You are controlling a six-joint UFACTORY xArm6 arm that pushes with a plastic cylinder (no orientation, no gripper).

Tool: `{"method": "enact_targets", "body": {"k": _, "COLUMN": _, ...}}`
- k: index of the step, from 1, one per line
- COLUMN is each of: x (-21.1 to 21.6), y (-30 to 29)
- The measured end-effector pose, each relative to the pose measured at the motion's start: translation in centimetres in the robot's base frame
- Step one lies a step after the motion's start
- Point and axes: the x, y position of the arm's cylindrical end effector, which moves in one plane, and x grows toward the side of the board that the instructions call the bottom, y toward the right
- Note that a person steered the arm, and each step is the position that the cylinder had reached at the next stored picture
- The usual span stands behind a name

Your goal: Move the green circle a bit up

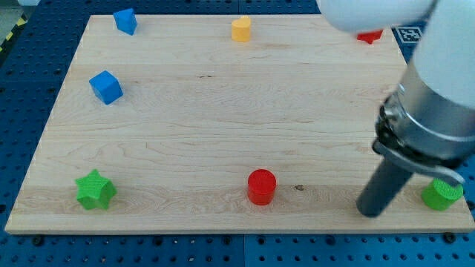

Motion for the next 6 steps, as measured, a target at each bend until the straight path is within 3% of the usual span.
{"method": "enact_targets", "body": {"k": 1, "x": 0.5, "y": 1.9}}
{"method": "enact_targets", "body": {"k": 3, "x": 0.5, "y": 14.0}}
{"method": "enact_targets", "body": {"k": 4, "x": 0.4, "y": 15.9}}
{"method": "enact_targets", "body": {"k": 6, "x": 0.5, "y": 12.6}}
